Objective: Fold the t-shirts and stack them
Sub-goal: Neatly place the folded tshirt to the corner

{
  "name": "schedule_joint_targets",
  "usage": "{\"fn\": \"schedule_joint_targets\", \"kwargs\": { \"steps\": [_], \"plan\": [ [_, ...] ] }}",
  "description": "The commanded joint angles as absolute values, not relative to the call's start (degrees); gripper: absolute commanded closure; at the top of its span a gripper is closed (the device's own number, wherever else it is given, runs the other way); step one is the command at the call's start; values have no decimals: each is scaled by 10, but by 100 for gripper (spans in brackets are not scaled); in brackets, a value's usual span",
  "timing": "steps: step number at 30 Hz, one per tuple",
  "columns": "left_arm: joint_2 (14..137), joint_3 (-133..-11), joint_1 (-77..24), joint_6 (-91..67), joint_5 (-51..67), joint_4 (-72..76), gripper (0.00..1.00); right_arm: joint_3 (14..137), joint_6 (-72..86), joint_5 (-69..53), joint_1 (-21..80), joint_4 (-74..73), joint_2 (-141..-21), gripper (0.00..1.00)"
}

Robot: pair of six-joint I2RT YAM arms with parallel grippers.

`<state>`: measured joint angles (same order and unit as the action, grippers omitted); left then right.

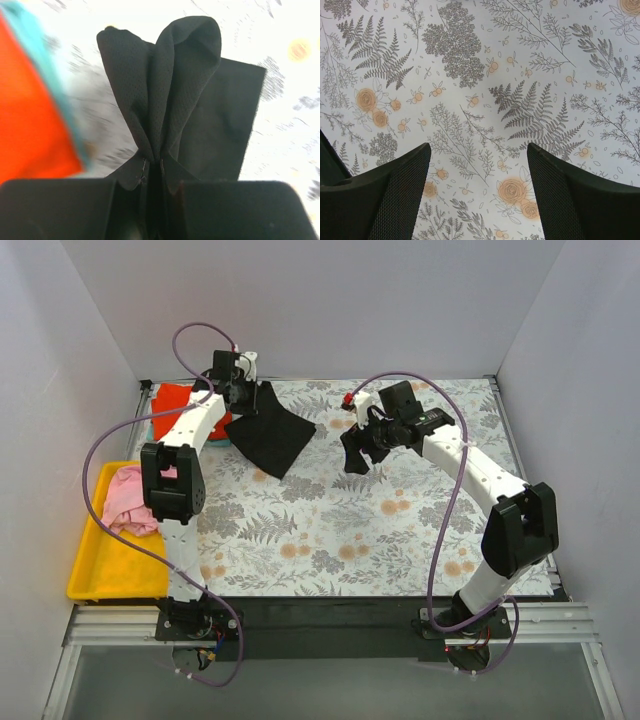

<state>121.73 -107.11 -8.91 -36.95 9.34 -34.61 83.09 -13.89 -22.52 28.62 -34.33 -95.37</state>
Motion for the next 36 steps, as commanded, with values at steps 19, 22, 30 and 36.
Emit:
{"fn": "schedule_joint_targets", "kwargs": {
  "steps": [19,22,30,36],
  "plan": [
    [1156,-1185,-26,-215,33,-323,100,821,-146,-236,287,-352,-926,2],
    [1137,-1184,-25,-213,38,-325,100,822,-146,-236,287,-352,-926,1],
    [1093,-1158,-24,-200,38,-326,100,824,-147,-236,287,-356,-932,2],
    [1093,-1149,-7,-191,37,-317,100,826,-147,-236,287,-357,-935,2]
  ]
}}
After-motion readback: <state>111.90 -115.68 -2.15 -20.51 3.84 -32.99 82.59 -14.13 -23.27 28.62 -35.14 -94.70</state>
